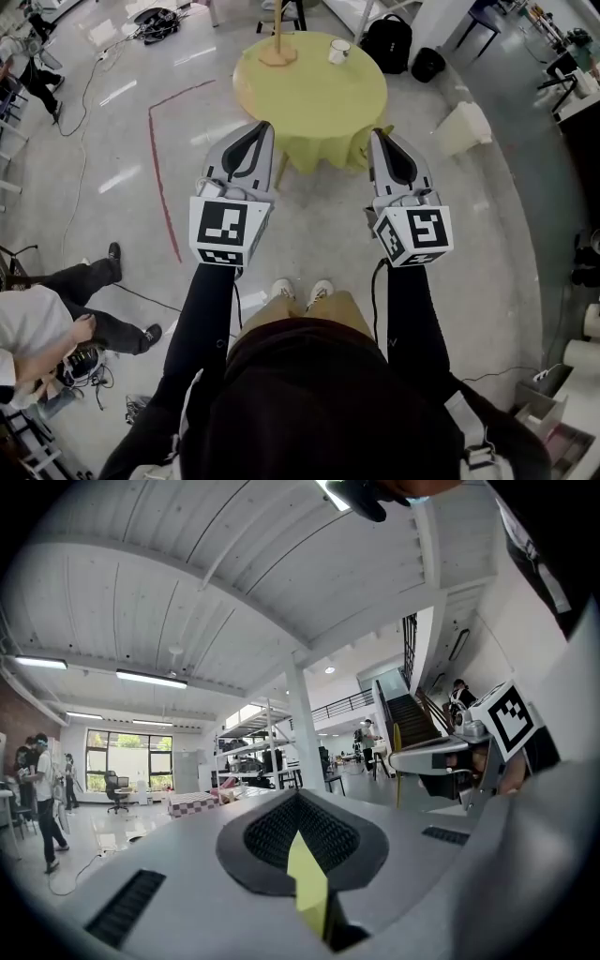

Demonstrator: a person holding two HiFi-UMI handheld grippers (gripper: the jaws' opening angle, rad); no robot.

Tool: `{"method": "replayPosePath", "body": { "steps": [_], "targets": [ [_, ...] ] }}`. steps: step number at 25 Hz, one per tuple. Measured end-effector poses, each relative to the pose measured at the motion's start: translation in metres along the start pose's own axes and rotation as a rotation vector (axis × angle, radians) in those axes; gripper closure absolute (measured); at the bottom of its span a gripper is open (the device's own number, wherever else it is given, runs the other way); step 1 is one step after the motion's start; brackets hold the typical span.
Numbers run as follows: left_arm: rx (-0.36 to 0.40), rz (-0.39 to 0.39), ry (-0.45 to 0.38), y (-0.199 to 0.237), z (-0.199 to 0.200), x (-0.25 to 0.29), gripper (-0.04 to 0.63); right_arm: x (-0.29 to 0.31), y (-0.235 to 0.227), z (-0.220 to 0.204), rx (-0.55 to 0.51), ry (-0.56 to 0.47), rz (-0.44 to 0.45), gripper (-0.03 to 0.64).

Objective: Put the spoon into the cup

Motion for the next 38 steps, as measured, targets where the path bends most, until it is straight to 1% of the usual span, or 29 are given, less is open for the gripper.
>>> {"method": "replayPosePath", "body": {
  "steps": [5, 9, 14, 18, 24, 34, 38],
  "targets": [
    [0.006, -0.02, -0.001, 0.004, -0.005, -0.002, 0.58, -0.001, 0.005, -0.006, 0.002, 0.0, -0.02, 0.589],
    [0.002, -0.028, 0.001, 0.004, -0.009, 0.002, 0.58, 0.004, 0.005, -0.007, -0.003, 0.002, -0.016, 0.589],
    [0.001, -0.034, -0.002, 0.01, -0.01, 0.023, 0.58, 0.024, -0.003, -0.007, -0.01, -0.002, 0.001, 0.589],
    [-0.005, -0.036, 0.005, 0.014, -0.018, 0.048, 0.58, 0.046, -0.018, -0.012, -0.002, -0.008, 0.007, 0.589],
    [0.004, -0.036, 0.019, 0.024, -0.028, 0.103, 0.58, 0.095, -0.052, -0.024, 0.019, -0.019, 0.029, 0.589],
    [-0.003, -0.02, 0.043, 0.034, -0.042, 0.226, 0.58, 0.182, -0.142, -0.044, 0.065, -0.01, 0.08, 0.589],
    [-0.003, -0.012, 0.049, 0.034, -0.047, 0.265, 0.58, 0.21, -0.17, -0.054, 0.084, -0.01, 0.101, 0.589]
  ]
}}
Point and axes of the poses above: the fingertips, and each gripper's own axes: x forward along the fingers, y to its left, z out of its top, the point moved 1 cm from there along -x, backward along the fingers, and after that the axes turned 3 degrees about -y, right-handed, at the moved point
